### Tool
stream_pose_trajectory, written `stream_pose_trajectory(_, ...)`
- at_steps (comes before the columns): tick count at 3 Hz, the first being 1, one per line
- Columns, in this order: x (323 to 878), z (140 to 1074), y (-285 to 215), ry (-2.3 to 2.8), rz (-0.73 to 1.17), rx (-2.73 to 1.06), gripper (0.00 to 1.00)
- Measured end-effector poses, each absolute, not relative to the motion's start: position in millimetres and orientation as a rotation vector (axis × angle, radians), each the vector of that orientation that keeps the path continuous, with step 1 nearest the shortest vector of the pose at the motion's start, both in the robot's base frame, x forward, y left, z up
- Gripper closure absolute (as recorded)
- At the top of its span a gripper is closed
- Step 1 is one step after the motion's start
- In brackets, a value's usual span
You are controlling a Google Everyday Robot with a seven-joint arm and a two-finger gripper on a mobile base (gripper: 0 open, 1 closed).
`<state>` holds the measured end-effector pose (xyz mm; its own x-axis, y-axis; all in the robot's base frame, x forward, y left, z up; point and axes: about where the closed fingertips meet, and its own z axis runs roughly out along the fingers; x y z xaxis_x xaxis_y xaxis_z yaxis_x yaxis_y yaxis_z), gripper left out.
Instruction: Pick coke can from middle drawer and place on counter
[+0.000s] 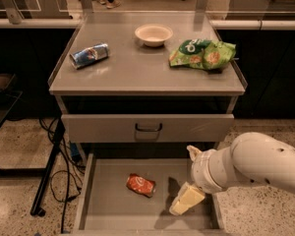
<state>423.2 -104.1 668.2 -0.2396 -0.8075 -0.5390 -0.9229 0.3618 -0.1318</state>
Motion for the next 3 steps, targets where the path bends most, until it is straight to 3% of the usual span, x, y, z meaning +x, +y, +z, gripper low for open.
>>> stream_pose_trajectory(3,499,573,-72,2.02,0.29,-1.561,0.0)
